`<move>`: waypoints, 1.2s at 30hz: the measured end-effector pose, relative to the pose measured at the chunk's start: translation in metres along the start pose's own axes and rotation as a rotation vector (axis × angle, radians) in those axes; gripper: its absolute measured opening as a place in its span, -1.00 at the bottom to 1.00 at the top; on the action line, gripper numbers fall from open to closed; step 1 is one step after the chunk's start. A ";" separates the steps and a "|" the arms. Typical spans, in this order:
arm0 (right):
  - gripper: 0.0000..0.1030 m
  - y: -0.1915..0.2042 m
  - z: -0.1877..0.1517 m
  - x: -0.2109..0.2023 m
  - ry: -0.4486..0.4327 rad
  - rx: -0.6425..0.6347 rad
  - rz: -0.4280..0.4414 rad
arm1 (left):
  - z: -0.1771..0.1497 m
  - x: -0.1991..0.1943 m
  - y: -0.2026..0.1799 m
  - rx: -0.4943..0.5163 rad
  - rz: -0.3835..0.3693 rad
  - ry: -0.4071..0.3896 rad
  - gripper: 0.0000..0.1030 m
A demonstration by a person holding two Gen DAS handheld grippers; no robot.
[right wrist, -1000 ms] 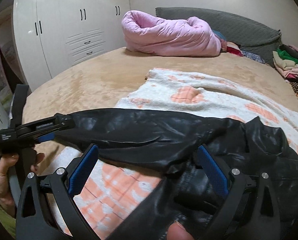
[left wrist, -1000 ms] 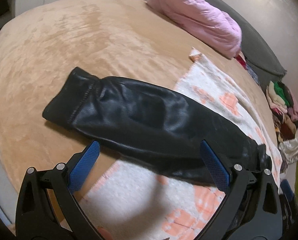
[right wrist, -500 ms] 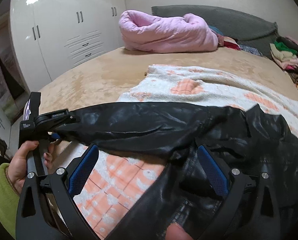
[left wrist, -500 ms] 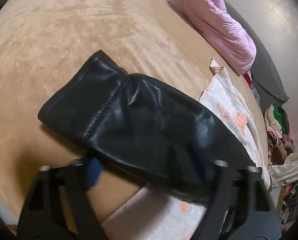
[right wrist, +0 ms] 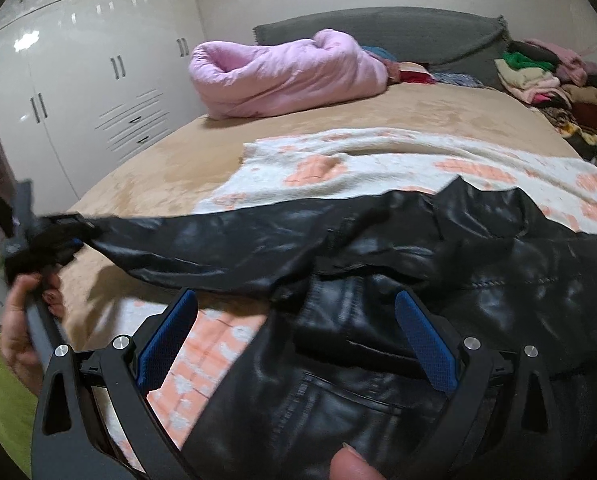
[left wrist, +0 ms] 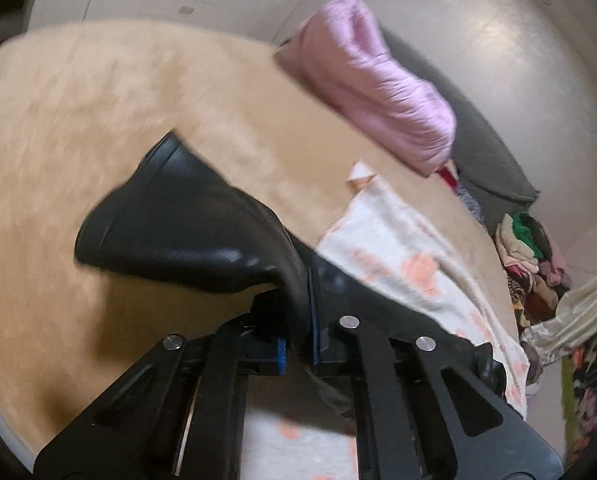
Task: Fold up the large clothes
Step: 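Grasp the other sleeve cuff with the left gripper and fold it across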
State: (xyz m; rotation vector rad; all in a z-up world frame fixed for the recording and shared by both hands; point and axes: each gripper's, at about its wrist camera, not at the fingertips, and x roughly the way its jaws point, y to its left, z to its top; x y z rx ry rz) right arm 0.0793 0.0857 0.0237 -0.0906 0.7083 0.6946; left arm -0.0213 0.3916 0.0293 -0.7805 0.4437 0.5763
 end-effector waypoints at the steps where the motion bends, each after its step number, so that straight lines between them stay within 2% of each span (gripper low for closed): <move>1: 0.91 -0.006 -0.002 -0.001 0.002 0.014 -0.015 | 0.001 -0.006 -0.009 0.025 -0.004 -0.021 -0.98; 7: 0.91 -0.041 -0.009 -0.005 0.007 0.101 -0.061 | 0.002 -0.036 -0.062 0.116 -0.119 -0.109 -0.98; 11: 0.91 -0.064 -0.013 -0.010 0.007 0.147 -0.090 | -0.005 -0.048 -0.101 0.169 -0.211 -0.133 -0.98; 22: 0.91 -0.123 -0.023 -0.039 -0.037 0.263 -0.167 | -0.040 -0.056 -0.180 0.282 -0.421 -0.101 -0.98; 25: 0.91 -0.141 -0.028 -0.051 -0.058 0.293 -0.201 | -0.057 -0.055 -0.204 0.332 -0.481 -0.060 -0.98; 30: 0.91 -0.176 -0.037 -0.073 -0.096 0.374 -0.256 | -0.096 -0.045 -0.235 0.411 -0.608 0.060 -0.98; 36: 0.91 -0.220 -0.052 -0.101 -0.127 0.481 -0.323 | -0.147 -0.031 -0.270 0.539 -0.672 0.186 -0.98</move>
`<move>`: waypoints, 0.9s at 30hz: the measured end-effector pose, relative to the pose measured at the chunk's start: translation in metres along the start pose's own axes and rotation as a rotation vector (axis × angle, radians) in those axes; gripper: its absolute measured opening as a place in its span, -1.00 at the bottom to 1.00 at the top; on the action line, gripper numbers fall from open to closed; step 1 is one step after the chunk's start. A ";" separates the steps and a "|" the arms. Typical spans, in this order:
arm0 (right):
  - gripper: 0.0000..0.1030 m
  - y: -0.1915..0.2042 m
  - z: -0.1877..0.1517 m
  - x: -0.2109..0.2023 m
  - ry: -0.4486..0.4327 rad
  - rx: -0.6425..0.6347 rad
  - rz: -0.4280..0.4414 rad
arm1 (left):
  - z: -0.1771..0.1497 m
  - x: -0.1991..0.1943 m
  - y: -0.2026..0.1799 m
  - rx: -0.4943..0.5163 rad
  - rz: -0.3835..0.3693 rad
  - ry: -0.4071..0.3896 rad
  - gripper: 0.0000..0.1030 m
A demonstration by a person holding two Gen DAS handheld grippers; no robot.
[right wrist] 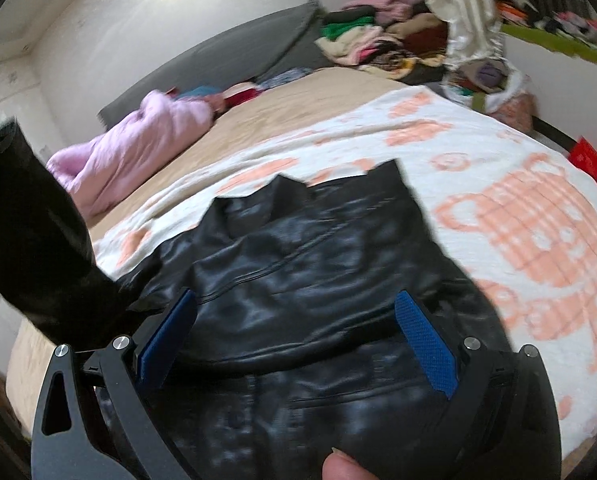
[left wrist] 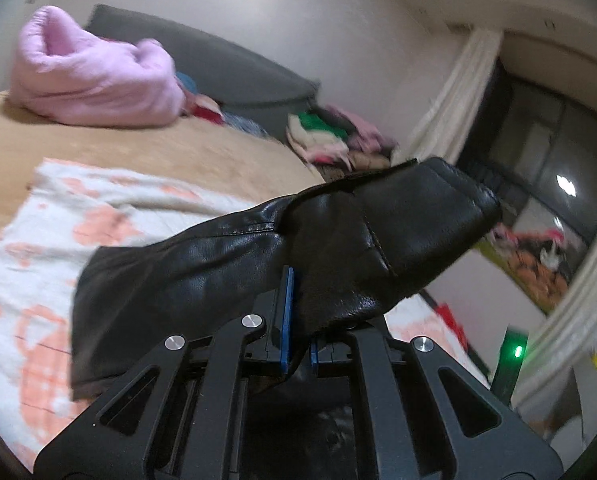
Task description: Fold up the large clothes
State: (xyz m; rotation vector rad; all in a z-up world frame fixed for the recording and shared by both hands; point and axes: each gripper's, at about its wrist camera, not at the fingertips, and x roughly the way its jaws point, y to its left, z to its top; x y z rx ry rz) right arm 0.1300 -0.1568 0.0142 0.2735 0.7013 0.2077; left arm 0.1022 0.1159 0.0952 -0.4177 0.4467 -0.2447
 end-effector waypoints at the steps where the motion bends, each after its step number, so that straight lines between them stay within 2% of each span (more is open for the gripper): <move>1: 0.91 -0.009 0.002 -0.002 -0.005 0.020 -0.011 | -0.003 0.006 -0.002 0.004 -0.008 0.021 -0.98; 5: 0.91 -0.038 0.005 -0.010 -0.017 0.079 -0.030 | -0.024 0.034 -0.012 0.033 -0.042 0.121 -0.98; 13: 0.91 -0.064 0.007 -0.020 -0.035 0.137 -0.037 | -0.068 0.076 -0.021 0.128 -0.013 0.272 -0.96; 16: 0.91 -0.067 0.007 -0.019 -0.024 0.147 -0.021 | -0.083 0.086 -0.023 0.165 0.009 0.322 -0.89; 21: 0.91 -0.063 0.005 -0.010 0.012 0.135 0.008 | -0.109 0.103 -0.026 0.232 0.054 0.417 -0.62; 25: 0.91 -0.054 0.000 0.005 0.083 0.132 0.083 | -0.124 0.102 -0.031 0.322 0.091 0.446 -0.37; 27: 0.91 -0.049 -0.004 0.013 0.123 0.131 0.120 | -0.127 0.100 -0.033 0.353 0.103 0.456 -0.12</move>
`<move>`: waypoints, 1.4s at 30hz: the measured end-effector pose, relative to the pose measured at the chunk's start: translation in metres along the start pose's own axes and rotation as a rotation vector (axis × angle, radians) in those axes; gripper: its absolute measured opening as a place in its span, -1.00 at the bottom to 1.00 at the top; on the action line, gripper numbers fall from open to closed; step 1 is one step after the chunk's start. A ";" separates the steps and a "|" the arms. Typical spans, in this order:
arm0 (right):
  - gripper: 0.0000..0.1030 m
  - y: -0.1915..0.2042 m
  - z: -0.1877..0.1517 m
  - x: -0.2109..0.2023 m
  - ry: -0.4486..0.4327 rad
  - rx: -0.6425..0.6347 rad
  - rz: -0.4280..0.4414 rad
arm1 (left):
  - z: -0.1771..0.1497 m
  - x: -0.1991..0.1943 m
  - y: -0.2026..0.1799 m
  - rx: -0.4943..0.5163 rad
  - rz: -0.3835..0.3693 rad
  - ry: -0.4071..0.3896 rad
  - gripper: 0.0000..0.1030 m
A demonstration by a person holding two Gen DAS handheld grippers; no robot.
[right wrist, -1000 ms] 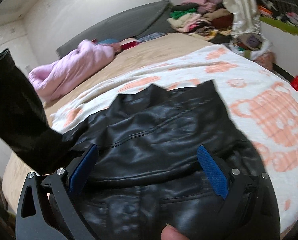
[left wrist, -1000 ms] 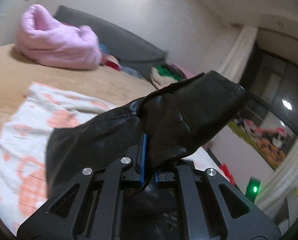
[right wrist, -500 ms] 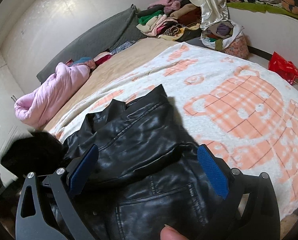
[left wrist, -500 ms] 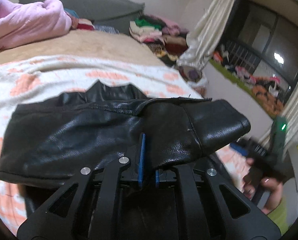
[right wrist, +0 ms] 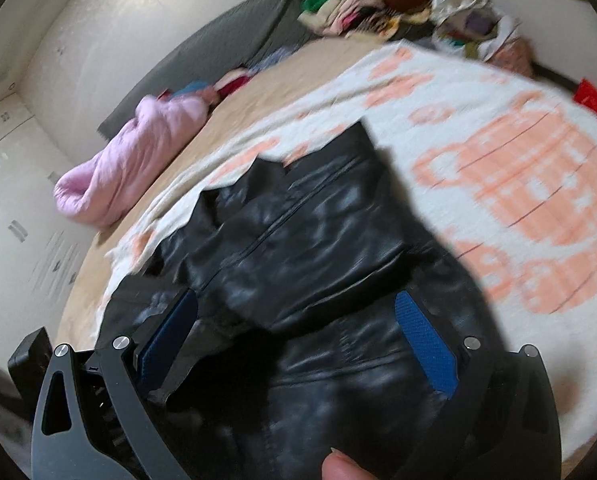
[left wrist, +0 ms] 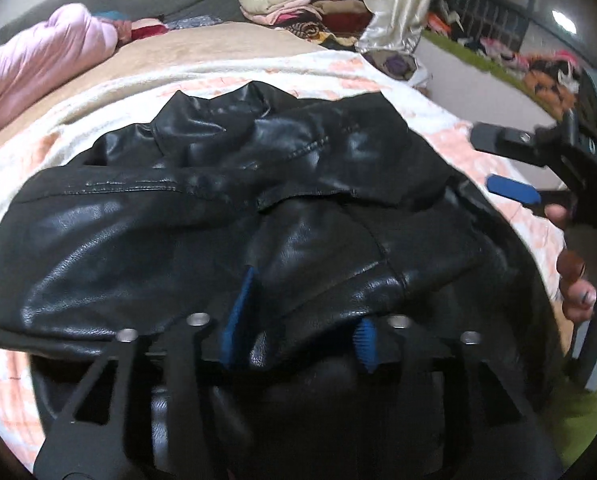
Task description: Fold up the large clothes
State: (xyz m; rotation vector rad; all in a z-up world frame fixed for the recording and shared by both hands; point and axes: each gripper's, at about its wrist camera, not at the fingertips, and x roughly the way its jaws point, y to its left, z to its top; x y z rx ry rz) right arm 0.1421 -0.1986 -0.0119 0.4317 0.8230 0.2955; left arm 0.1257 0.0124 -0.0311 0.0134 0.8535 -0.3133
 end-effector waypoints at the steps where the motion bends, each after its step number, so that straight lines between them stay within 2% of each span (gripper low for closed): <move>1: 0.91 0.002 -0.002 0.006 0.027 0.002 0.024 | -0.001 0.000 0.000 0.006 0.006 0.004 -0.08; 3: 0.89 0.007 -0.007 0.015 0.068 0.013 0.074 | -0.006 -0.004 0.000 0.021 0.016 0.017 0.10; 4: 0.79 0.010 -0.009 0.019 0.093 0.026 0.104 | -0.007 -0.006 -0.001 0.025 0.017 0.022 0.17; 5: 0.70 0.012 -0.011 0.024 0.117 0.042 0.135 | -0.010 -0.008 -0.002 0.030 0.003 0.032 0.45; 7: 0.54 0.016 -0.015 0.032 0.160 0.063 0.172 | -0.014 -0.014 -0.002 0.017 -0.045 0.041 0.72; 11: 0.52 0.023 -0.021 0.042 0.198 0.069 0.165 | -0.014 -0.028 0.000 0.017 -0.057 0.030 0.74; 14: 0.50 0.026 -0.026 0.049 0.216 0.061 0.136 | -0.005 -0.043 0.018 -0.050 -0.107 0.021 0.75; 16: 0.29 0.029 -0.029 0.050 0.217 0.040 0.125 | 0.006 -0.056 0.041 -0.108 -0.102 -0.026 0.81; 17: 0.21 0.031 -0.031 0.049 0.215 0.026 0.118 | 0.014 -0.066 0.062 -0.155 -0.063 -0.065 0.81; 19: -0.25 0.037 -0.034 0.050 0.208 0.001 0.116 | 0.020 -0.075 0.091 -0.221 0.003 -0.106 0.81; 20: -0.29 0.040 -0.035 0.050 0.206 -0.007 0.116 | 0.023 -0.080 0.112 -0.272 0.041 -0.124 0.81; 21: -0.41 0.044 -0.036 0.049 0.195 -0.019 0.112 | 0.023 -0.084 0.127 -0.315 0.064 -0.134 0.81; 25: -0.79 0.066 -0.028 0.040 0.117 -0.117 0.129 | 0.021 -0.098 0.186 -0.493 0.125 -0.179 0.81; 29: -0.86 0.103 -0.003 0.024 0.020 -0.292 0.111 | 0.017 -0.105 0.214 -0.587 0.138 -0.203 0.81; 31: -0.88 0.122 0.016 0.011 -0.036 -0.381 0.091 | 0.014 -0.108 0.222 -0.616 0.120 -0.215 0.81; 36: -0.89 0.151 0.060 -0.029 -0.178 -0.550 0.061 | 0.015 -0.105 0.228 -0.632 0.102 -0.242 0.81; 40: -0.89 0.146 0.072 -0.039 -0.229 -0.650 -0.025 | 0.024 -0.089 0.220 -0.607 0.098 -0.238 0.80; 42: -0.89 0.132 0.074 -0.037 -0.218 -0.640 -0.051 | 0.029 -0.078 0.214 -0.580 0.101 -0.223 0.57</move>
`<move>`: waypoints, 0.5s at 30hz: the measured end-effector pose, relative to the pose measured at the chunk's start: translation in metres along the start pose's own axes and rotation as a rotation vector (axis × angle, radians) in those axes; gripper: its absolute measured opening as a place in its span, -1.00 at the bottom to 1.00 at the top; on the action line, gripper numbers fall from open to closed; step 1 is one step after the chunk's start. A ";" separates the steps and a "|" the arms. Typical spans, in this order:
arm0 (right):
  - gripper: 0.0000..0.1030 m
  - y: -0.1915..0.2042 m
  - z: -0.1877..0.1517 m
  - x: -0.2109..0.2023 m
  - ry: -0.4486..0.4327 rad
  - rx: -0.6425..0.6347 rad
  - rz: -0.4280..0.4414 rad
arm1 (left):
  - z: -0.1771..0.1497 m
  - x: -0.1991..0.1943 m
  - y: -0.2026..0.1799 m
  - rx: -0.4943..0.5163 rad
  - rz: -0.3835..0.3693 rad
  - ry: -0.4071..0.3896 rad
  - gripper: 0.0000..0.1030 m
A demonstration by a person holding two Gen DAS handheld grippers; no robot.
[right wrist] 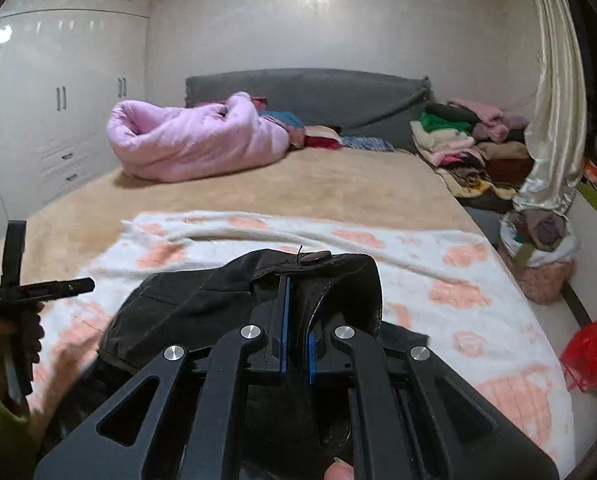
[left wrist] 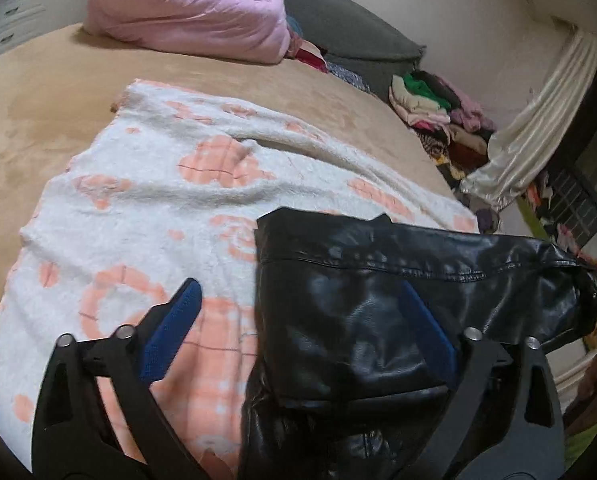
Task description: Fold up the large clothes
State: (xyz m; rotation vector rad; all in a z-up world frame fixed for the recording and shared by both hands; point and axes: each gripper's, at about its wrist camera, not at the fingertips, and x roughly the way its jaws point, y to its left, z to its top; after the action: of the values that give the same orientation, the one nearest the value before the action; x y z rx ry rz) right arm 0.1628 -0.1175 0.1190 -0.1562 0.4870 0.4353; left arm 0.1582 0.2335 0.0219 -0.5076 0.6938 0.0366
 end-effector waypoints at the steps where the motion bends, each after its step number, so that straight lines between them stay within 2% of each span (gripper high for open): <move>1: -0.89 -0.007 -0.007 0.003 0.018 0.010 -0.010 | -0.001 0.006 -0.003 0.010 -0.005 0.010 0.47; 3: -0.89 -0.019 -0.019 0.010 0.046 0.037 -0.018 | -0.005 0.021 -0.013 0.039 -0.001 0.036 0.03; 4: -0.89 -0.024 -0.027 0.013 0.062 0.050 -0.022 | -0.006 0.025 -0.015 0.050 0.003 0.044 -0.04; 6: -0.89 -0.031 -0.040 0.017 0.088 0.068 -0.031 | -0.010 0.037 -0.023 0.069 0.001 0.071 -0.36; 9: -0.88 -0.034 -0.050 0.024 0.104 0.082 -0.034 | -0.016 0.047 -0.030 0.096 0.005 0.087 -0.62; 11: -0.88 -0.028 -0.052 0.031 0.110 0.087 -0.036 | -0.021 0.052 -0.037 0.130 0.011 0.094 -0.70; 15: -0.88 -0.029 -0.056 0.037 0.121 0.081 -0.044 | -0.032 0.063 -0.050 0.175 0.005 0.140 -0.71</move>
State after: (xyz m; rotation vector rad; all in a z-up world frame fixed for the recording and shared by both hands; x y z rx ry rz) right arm 0.1811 -0.1436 0.0533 -0.1155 0.6178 0.3640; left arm 0.1970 0.1667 -0.0163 -0.3421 0.8266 -0.0553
